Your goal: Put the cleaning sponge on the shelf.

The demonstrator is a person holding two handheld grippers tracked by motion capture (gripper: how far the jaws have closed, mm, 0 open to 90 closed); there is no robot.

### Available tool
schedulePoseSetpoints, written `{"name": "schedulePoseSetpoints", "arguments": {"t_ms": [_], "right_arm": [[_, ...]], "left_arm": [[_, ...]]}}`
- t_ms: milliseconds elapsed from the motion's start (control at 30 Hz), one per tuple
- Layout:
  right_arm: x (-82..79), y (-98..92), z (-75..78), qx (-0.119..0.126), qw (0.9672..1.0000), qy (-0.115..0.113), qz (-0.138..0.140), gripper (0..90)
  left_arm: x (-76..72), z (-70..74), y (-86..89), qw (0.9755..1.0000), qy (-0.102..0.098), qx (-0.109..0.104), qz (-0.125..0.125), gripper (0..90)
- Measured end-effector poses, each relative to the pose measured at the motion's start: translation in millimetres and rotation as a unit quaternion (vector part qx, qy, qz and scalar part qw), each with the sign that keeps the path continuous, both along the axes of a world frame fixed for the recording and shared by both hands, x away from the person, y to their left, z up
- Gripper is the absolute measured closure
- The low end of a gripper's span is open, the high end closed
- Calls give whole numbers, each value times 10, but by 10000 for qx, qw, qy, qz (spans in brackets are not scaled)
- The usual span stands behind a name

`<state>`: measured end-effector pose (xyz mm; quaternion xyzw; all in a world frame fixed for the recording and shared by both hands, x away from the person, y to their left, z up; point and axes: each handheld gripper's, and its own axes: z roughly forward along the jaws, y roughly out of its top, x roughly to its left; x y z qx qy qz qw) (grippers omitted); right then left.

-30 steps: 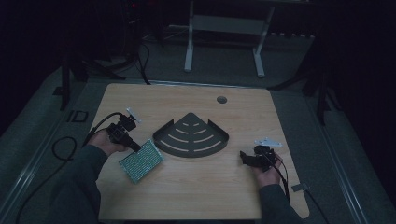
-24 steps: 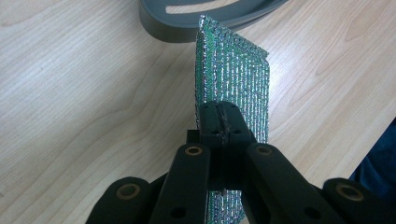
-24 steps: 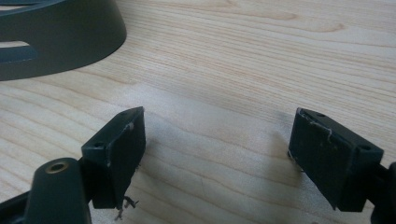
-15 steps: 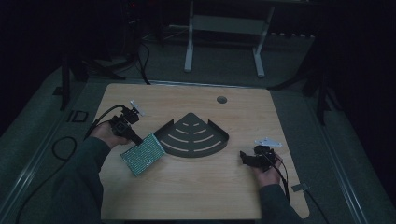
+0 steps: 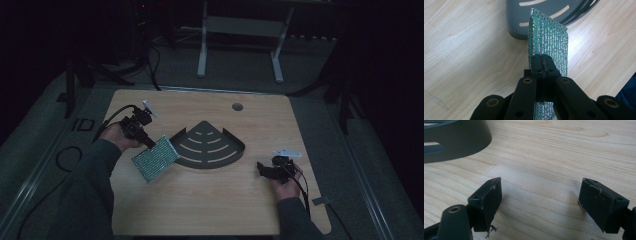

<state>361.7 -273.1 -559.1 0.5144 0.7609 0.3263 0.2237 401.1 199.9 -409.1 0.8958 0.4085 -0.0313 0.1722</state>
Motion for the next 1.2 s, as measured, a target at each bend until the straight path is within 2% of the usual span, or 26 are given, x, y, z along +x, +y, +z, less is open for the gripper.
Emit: {"name": "schedulePoseSetpoints", "arguments": {"t_ms": [733, 1200], "right_arm": [[1, -1, 0, -3, 10000, -8, 5, 182], [0, 1, 0, 5, 10000, -1, -3, 182]], "left_arm": [[169, 195, -160, 9998, -186, 19, -4, 900], [282, 234, -309, 9997, -220, 44, -42, 900]]}}
